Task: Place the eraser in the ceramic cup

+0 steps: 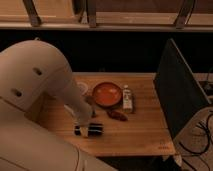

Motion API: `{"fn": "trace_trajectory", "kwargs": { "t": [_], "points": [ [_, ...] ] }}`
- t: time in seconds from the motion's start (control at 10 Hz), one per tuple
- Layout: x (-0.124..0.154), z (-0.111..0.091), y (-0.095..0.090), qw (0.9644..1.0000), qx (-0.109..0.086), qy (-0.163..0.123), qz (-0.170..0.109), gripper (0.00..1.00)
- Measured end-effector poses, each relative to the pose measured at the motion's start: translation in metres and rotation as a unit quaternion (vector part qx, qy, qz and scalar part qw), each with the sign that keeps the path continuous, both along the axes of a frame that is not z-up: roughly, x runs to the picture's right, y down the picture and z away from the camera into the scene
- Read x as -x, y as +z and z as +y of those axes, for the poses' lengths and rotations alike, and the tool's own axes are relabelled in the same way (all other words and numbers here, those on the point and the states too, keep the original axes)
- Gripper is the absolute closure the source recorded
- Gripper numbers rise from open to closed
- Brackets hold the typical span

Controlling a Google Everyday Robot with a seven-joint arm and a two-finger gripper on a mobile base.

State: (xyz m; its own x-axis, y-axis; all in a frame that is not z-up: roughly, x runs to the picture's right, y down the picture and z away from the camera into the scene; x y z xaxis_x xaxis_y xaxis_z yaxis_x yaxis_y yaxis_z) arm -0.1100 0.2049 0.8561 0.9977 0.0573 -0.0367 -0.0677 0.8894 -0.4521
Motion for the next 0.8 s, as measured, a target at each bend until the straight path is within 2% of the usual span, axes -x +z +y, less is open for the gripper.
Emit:
{"fn": "trace_trajectory", "kwargs": {
  "t": [0.3,0.5,0.6,0.8],
  "points": [
    [-0.008,-0.018,-0.006,0.9996,-0.024,0.011,0.007,1.00],
    [-0.009,-0.047,-0.011,0.9981,-0.060,0.013,0.009,1.00],
    [-0.005,-0.065,-0.017,0.9965,-0.083,0.012,0.004,1.00],
    [0.006,-0.091,-0.028,0.9932,-0.115,0.015,-0.010,1.00]
  ]
}}
